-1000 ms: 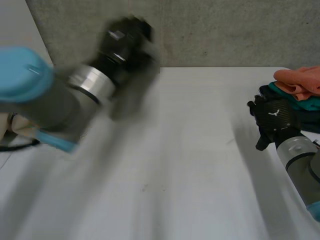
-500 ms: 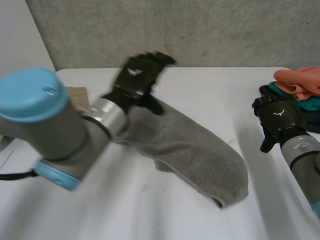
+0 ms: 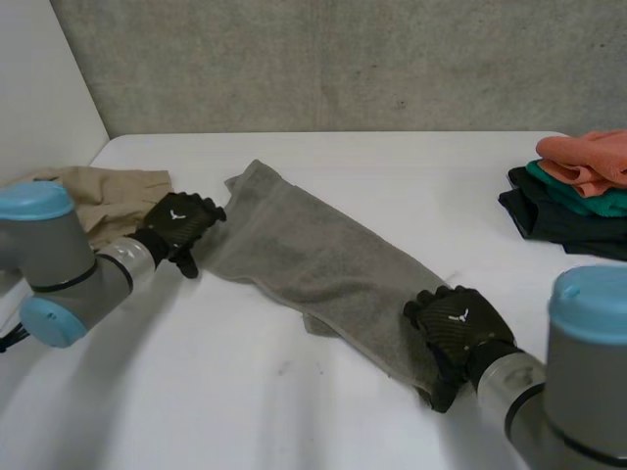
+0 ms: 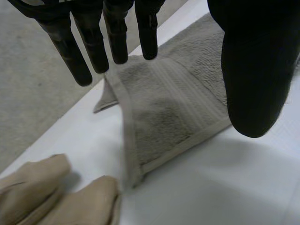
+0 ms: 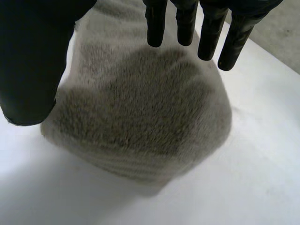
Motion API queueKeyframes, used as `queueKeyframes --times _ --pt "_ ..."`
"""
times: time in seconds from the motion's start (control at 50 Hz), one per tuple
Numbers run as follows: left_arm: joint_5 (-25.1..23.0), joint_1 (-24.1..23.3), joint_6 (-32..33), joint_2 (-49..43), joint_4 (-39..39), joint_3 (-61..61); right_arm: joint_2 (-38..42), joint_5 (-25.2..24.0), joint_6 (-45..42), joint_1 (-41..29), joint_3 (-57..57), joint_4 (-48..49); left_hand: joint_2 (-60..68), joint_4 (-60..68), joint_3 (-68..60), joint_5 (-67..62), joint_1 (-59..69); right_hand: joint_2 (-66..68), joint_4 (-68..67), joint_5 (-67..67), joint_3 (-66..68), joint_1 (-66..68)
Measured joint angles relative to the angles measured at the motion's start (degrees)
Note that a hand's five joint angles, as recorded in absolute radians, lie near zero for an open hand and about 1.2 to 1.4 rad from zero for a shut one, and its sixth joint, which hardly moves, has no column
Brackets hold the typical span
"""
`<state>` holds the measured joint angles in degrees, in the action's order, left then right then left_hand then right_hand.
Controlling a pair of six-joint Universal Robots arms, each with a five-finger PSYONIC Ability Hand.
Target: Fold the laundry.
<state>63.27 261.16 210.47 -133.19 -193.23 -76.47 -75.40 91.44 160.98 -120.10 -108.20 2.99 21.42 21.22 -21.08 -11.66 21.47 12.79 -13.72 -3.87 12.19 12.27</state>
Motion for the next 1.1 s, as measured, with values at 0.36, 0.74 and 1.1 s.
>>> queueKeyframes --times 0.36,0.74,1.1 --pt "-1.57 -7.08 -5.32 -6.05 -0.79 5.61 4.96 5.94 0.41 -1.51 -1.59 10.32 6.97 7.45 -7.25 -7.16 6.89 52.75 -53.48 -51.08 53.18 47.40" --pt "-0.72 -10.21 -5.18 -6.74 -1.26 6.53 -9.96 5.16 -0.34 0.06 -1.82 11.45 34.08 34.28 -34.20 -33.44 36.82 54.78 -54.47 -51.35 55.57 47.42" --pt "11.84 -11.93 -6.12 10.89 0.11 -3.20 -13.56 -0.93 -8.69 10.94 3.97 9.70 46.59 47.15 -46.62 -44.62 45.19 54.79 -54.47 -52.51 55.57 49.36"
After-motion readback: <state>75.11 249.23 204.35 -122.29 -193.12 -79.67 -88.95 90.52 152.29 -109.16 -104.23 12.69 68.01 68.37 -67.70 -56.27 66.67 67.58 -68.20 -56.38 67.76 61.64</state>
